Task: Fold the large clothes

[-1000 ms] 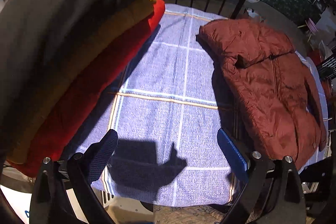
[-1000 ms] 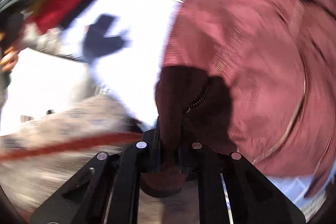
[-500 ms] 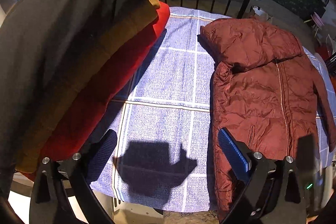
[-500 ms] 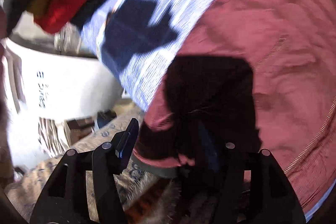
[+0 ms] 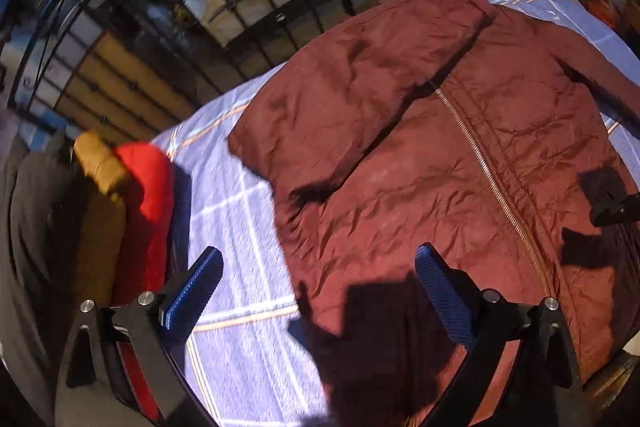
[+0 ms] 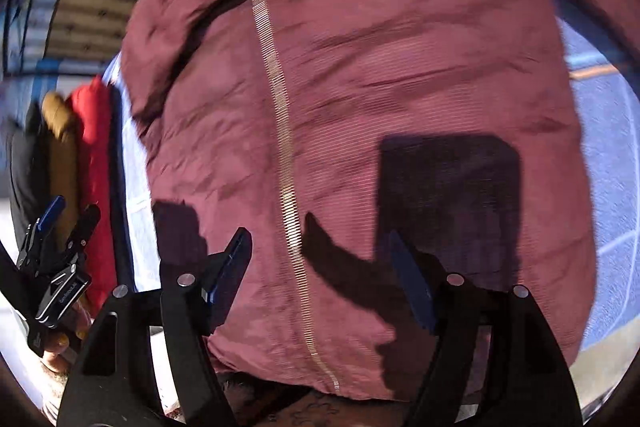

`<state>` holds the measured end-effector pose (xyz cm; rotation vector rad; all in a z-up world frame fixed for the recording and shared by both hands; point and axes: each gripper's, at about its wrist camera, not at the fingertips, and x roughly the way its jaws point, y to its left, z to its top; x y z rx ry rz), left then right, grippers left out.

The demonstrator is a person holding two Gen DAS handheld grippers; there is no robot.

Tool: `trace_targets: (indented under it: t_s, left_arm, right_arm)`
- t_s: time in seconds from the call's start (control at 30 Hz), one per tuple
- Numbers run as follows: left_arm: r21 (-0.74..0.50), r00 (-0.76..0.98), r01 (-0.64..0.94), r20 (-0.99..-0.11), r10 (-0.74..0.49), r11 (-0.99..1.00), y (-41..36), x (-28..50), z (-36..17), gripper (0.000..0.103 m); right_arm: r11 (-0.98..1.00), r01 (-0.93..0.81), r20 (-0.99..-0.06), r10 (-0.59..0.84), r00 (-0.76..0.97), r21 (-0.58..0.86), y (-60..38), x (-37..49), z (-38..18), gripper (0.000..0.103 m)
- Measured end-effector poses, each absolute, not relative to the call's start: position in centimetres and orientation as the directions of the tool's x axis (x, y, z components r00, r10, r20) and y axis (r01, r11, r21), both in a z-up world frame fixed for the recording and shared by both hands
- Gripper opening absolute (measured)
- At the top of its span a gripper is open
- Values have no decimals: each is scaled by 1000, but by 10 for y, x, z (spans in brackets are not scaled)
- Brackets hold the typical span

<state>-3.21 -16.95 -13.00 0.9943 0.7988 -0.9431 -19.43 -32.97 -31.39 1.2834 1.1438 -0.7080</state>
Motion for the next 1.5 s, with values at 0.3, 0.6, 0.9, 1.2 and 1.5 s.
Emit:
trace_targets:
  t_s: [0.3, 0.6, 0.9, 1.2, 1.5]
  left_arm:
    - [548, 528, 834, -758, -383, 66, -302, -87, -170, 94]
    - [637, 565, 763, -738, -369, -106, -395, -125, -224, 84]
    - [592, 581, 806, -794, -179, -9, -448, -91, -249, 24]
    - [278, 456, 844, -822, -341, 459, -388, 25, -88, 7]
    - [-16, 581, 421, -763, -283, 907, -142, 181, 30, 6]
  right_arm:
    - [-25, 927, -916, 144, 374, 375, -337, -274, -347, 71]
    - [-84, 900, -890, 137, 436, 428, -335, -289, -355, 71]
    - [-117, 888, -877, 143, 458, 445, -337, -311, -356, 71]
    - [-113, 899, -888, 142, 436, 423, -347, -316, -353, 71]
    - [-96, 914, -905, 133, 404, 394, -359, -319, -344, 71]
